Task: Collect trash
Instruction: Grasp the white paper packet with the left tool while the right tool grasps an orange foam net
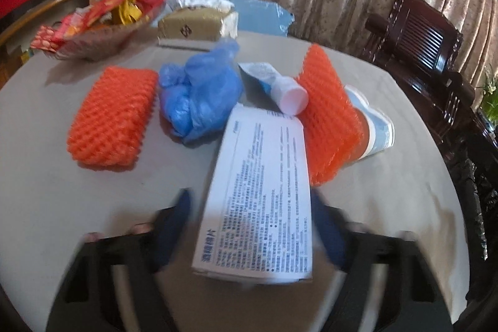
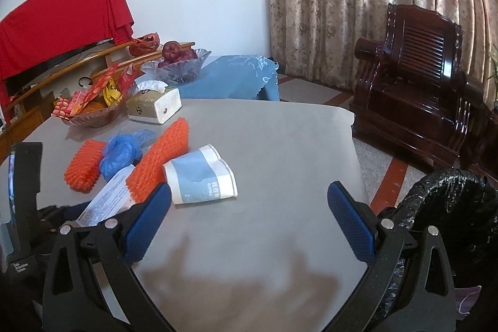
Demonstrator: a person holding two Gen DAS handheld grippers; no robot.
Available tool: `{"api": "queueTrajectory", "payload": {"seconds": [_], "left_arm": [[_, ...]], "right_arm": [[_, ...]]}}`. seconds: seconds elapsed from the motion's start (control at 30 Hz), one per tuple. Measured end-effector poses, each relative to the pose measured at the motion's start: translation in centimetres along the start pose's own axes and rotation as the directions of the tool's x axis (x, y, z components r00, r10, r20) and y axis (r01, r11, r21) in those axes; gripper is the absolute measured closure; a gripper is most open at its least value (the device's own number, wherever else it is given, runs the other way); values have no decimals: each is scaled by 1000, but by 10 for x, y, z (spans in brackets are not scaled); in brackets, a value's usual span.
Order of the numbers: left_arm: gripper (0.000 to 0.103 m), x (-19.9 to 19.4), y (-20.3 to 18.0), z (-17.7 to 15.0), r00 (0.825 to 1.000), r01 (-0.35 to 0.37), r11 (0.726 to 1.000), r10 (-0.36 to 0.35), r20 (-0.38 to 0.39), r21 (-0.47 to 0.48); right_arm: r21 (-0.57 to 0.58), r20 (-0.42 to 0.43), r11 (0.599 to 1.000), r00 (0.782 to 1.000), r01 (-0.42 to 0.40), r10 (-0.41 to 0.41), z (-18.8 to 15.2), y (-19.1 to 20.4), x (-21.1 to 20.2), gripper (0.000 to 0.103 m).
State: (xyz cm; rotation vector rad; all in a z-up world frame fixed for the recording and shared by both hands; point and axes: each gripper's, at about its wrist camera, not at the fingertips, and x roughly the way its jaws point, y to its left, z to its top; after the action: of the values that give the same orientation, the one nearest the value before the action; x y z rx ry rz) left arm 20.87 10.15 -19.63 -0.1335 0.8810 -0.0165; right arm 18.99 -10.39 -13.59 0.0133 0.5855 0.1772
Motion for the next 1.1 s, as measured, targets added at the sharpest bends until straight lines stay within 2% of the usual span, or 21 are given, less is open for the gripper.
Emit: {"api": "queueTrajectory", "payload": {"seconds": [0.17, 0.43, 0.6, 0.67, 0.83, 0.93, 1.1], "left_arm": [[48, -6, 0, 0, 1000, 9, 1000, -8, 29, -8], [48, -64, 14, -5, 986, -9, 1000, 12, 164, -22], [48, -80, 32, -1, 980, -35, 998, 43, 195, -45], [48, -82, 42, 1, 977, -62, 996, 74, 200, -65], [48, -80, 67, 8, 971, -102, 989, 122, 205, -104], [48, -79, 75, 10, 968, -113, 987, 135, 212, -112], [49, -78, 84, 11, 966, -113, 986, 137, 218, -122]], "right_arm": [[-2, -20, 1000, 1000, -5, 5, -4, 5, 7, 5], [-24, -38, 998, 997, -63, 62, -4, 29, 15, 6], [-52, -30, 993, 994, -107, 106, 3, 54, 21, 7], [-63, -33, 990, 992, -124, 122, 6, 64, 25, 15], [-88, -48, 984, 987, -154, 150, 11, 88, 38, 23], [-102, -66, 980, 985, -168, 162, 11, 101, 46, 28], [-138, -121, 978, 982, -159, 142, 8, 118, 65, 44]]}}
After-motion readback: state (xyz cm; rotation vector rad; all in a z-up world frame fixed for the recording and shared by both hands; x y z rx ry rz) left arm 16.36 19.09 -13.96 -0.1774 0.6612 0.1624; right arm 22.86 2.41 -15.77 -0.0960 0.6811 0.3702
